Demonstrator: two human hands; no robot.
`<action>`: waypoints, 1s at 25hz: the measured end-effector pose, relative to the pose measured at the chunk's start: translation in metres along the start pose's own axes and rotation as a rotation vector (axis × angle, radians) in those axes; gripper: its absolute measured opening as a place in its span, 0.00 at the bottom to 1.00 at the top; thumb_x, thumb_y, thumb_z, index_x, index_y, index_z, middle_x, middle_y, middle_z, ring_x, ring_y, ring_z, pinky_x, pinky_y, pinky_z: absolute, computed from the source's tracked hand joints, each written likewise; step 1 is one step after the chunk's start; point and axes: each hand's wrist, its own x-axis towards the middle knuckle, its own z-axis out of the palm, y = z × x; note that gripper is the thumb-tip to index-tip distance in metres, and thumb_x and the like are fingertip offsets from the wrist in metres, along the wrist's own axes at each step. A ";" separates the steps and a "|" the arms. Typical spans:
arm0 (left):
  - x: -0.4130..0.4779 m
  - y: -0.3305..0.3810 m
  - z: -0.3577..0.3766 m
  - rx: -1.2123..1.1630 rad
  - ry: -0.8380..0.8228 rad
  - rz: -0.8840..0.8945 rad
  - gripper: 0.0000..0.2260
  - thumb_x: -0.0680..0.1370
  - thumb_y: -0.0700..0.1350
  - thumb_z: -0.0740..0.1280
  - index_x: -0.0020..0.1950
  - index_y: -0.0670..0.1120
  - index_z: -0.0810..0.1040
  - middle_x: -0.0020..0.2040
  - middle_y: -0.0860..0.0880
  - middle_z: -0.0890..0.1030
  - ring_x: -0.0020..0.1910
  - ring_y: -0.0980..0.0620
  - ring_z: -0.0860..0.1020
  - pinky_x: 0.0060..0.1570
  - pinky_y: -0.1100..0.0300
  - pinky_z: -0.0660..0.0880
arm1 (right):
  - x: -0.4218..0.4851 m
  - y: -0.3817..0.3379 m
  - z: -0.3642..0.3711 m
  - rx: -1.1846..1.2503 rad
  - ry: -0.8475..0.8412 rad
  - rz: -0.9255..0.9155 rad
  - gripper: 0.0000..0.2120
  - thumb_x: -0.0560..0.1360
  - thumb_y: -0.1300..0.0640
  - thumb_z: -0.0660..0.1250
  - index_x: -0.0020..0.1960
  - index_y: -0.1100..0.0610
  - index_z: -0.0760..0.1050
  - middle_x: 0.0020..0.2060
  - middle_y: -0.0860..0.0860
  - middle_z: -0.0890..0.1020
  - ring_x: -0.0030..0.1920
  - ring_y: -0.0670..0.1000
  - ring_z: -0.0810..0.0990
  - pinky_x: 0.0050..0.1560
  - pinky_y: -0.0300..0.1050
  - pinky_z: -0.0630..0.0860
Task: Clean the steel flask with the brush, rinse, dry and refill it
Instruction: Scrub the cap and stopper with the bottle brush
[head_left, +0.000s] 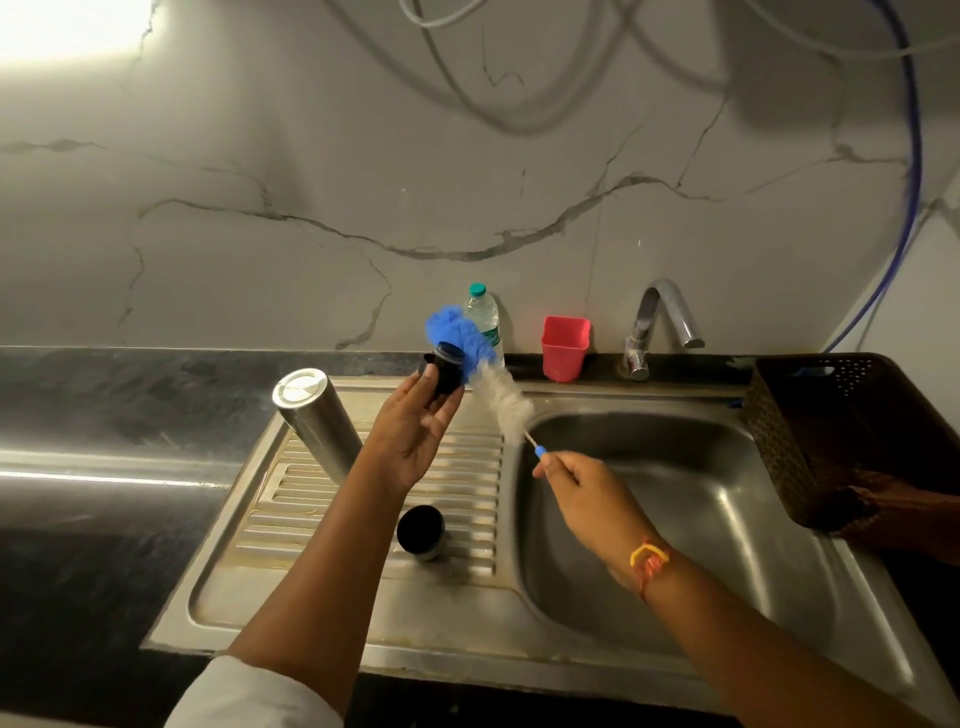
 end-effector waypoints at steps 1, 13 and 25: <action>0.000 0.002 0.000 0.029 0.001 -0.010 0.19 0.82 0.41 0.66 0.71 0.35 0.73 0.66 0.35 0.79 0.66 0.41 0.80 0.61 0.53 0.80 | 0.002 0.001 -0.002 0.001 0.004 0.007 0.15 0.82 0.45 0.58 0.47 0.49 0.80 0.38 0.47 0.81 0.42 0.49 0.79 0.45 0.47 0.76; 0.003 0.006 0.002 0.053 0.033 0.012 0.19 0.81 0.40 0.66 0.71 0.34 0.72 0.67 0.34 0.79 0.66 0.39 0.80 0.60 0.52 0.81 | -0.016 -0.005 -0.014 0.077 -0.101 0.033 0.15 0.83 0.46 0.58 0.48 0.50 0.80 0.28 0.37 0.78 0.34 0.42 0.74 0.33 0.36 0.70; 0.005 -0.005 -0.007 0.266 0.153 0.091 0.13 0.80 0.36 0.69 0.65 0.39 0.76 0.61 0.39 0.83 0.59 0.45 0.84 0.64 0.52 0.78 | -0.012 -0.014 -0.016 0.012 -0.001 -0.003 0.16 0.83 0.44 0.57 0.48 0.50 0.79 0.31 0.45 0.80 0.36 0.49 0.77 0.36 0.47 0.74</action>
